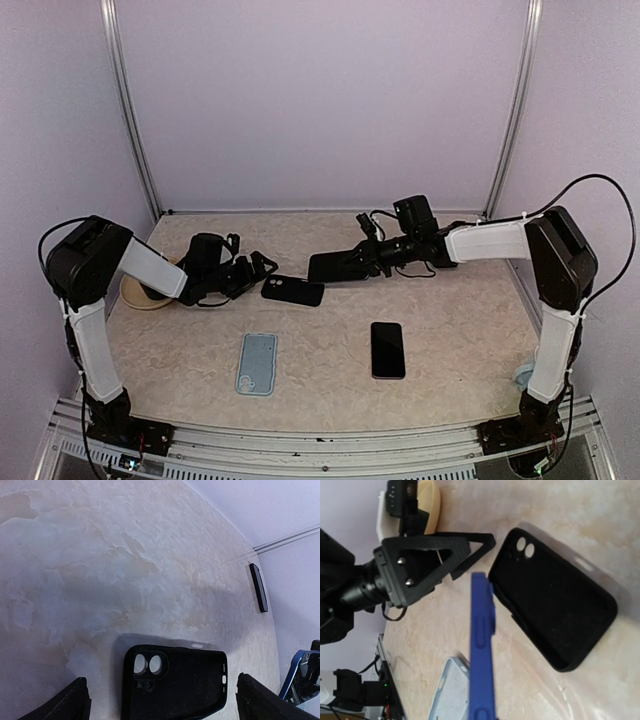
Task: Put the phone into the phone case
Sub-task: Install the phone into the phone case.
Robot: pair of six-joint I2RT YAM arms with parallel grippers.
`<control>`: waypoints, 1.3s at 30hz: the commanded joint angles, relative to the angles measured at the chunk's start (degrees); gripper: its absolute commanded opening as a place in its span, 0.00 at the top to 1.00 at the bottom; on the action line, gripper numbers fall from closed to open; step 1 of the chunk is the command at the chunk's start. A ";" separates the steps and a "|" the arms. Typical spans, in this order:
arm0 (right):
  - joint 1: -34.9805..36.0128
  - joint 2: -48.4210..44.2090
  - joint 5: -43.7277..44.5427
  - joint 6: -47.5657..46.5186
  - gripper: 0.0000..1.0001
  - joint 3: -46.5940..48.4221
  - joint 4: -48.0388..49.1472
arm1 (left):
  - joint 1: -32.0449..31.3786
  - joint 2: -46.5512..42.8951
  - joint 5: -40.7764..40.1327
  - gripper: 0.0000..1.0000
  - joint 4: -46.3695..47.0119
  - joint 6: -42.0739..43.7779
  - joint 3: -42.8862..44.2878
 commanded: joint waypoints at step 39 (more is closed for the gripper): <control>1.63 15.99 -7.25 10.56 1.00 12.75 2.90 | -7.15 3.83 3.32 0.01 4.41 -4.45 2.39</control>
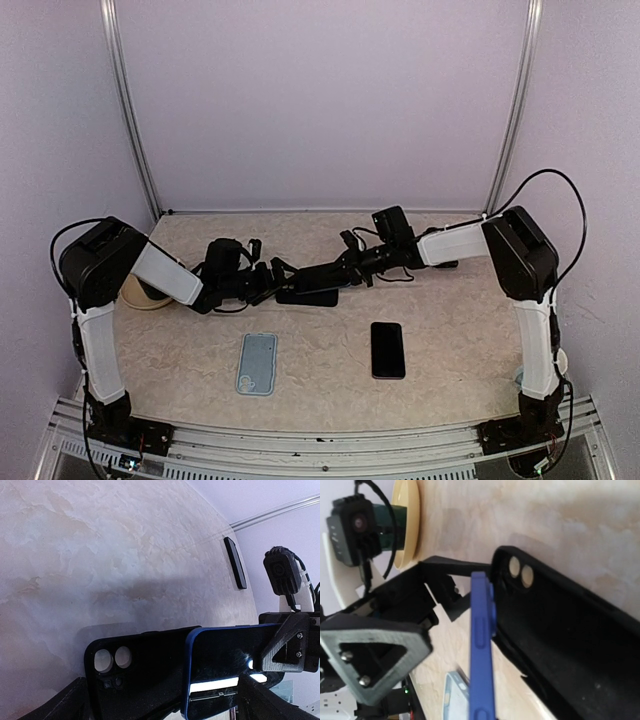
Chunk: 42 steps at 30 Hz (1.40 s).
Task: Put the phone into the phone case
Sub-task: Install the phone into the phone case.
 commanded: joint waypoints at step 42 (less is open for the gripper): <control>0.17 10.31 -7.32 2.49 1.00 7.23 -1.84 | -0.76 0.40 2.09 0.01 3.45 -2.01 -0.60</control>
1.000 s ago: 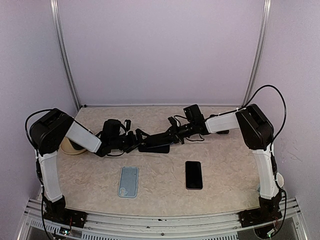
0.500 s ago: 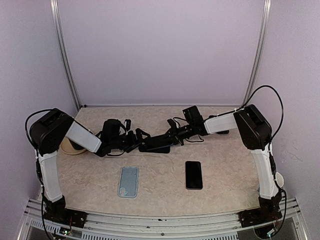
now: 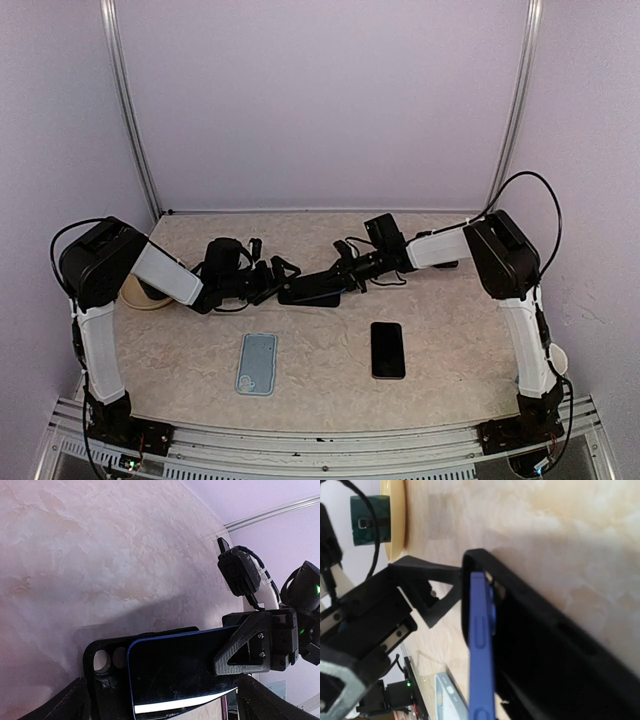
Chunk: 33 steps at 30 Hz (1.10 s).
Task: Put the phone into the phone case
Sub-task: Install the phone into the phone case.
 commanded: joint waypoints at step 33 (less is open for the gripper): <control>1.54 7.61 -3.97 6.81 1.00 5.84 1.93 | -2.77 1.26 2.85 0.01 4.46 -2.30 -0.47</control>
